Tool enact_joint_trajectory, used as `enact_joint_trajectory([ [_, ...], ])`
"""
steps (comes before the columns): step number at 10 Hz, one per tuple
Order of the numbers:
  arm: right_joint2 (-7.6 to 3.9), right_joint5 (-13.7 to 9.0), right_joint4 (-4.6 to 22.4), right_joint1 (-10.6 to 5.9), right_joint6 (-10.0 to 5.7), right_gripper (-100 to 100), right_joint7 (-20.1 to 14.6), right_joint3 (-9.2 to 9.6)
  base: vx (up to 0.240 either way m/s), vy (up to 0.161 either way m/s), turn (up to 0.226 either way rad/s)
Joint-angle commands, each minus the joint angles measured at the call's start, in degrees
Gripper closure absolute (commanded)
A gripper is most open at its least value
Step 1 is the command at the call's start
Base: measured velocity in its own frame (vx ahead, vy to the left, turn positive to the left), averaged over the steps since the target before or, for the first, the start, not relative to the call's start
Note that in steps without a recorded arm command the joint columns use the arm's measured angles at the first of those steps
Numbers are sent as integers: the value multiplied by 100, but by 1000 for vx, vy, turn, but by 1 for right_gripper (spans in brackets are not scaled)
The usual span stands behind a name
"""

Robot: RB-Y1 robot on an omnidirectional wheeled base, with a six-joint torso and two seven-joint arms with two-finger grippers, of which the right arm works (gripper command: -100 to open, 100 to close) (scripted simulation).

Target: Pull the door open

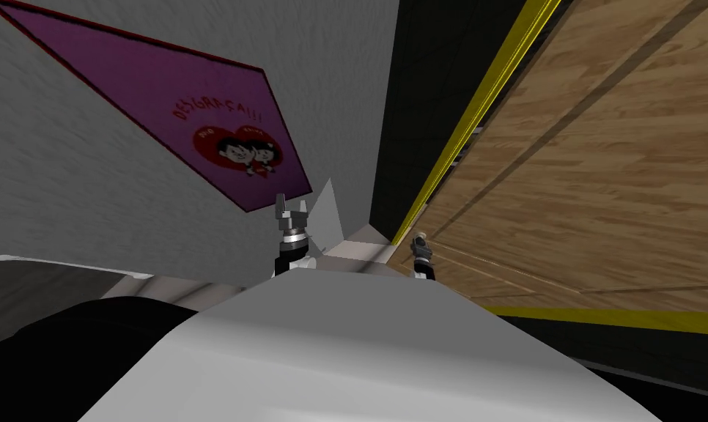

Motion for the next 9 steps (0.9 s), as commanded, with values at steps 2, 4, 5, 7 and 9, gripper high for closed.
enact_joint_trajectory([
  [2,-75,88,-45,53,-37,100,-153,148,-187,-17,81],
  [4,-154,182,-93,110,-75,100,-314,303,-257,-19,107],
  [5,-186,220,-113,133,-91,100,-380,367,-236,7,90],
  [7,-245,289,-148,175,-120,100,-500,482,-199,-37,64],
  [9,-244,308,-85,142,-138,100,-528,519,-177,-27,59],
])
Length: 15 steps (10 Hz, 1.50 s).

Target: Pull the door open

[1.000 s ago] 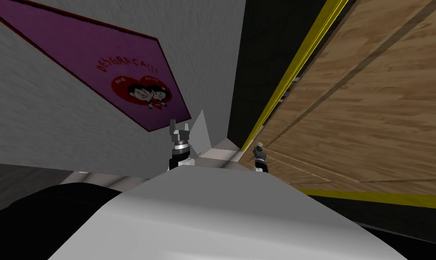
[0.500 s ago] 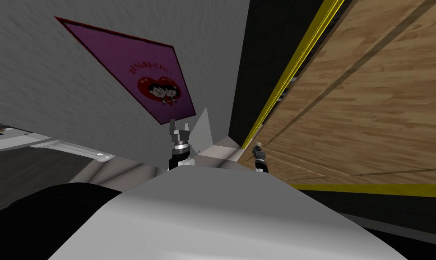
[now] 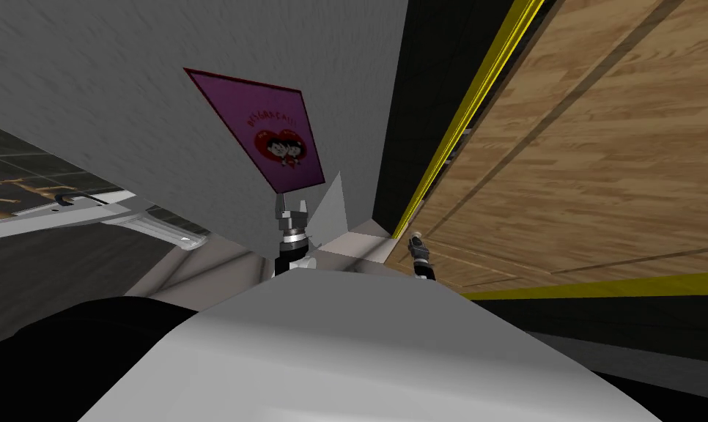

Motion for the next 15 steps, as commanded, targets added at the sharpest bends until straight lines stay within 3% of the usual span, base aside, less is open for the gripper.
enact_joint_trajectory([
  [1,-70,71,-34,45,-51,100,-119,110,-141,12,59],
  [9,-380,384,-183,242,-278,100,-644,595,-206,-37,58],
  [10,-345,364,-184,226,-234,100,-592,567,-105,-25,29],
  [11,-476,481,-219,408,-456,100,-770,727,-63,9,-18],
  [15,-758,686,-302,746,-907,100,-1101,998,-68,4,-43],
])
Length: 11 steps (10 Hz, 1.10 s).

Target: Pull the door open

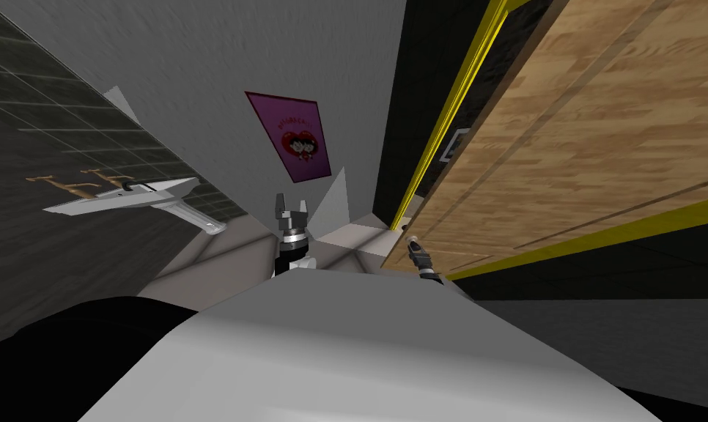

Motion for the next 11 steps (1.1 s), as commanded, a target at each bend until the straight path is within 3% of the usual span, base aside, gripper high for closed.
enact_joint_trajectory([
  [1,-138,91,-40,163,-224,100,-159,119,-57,-11,-41],
  [6,-472,333,-139,563,-759,100,-552,440,-52,-26,-37],
  [7,-417,310,-73,485,-686,100,-498,411,-19,-14,-6],
  [8,-444,368,-13,565,-873,100,-525,472,5,9,-27],
  [11,-474,423,56,638,-1068,100,-540,525,11,16,-27],
])
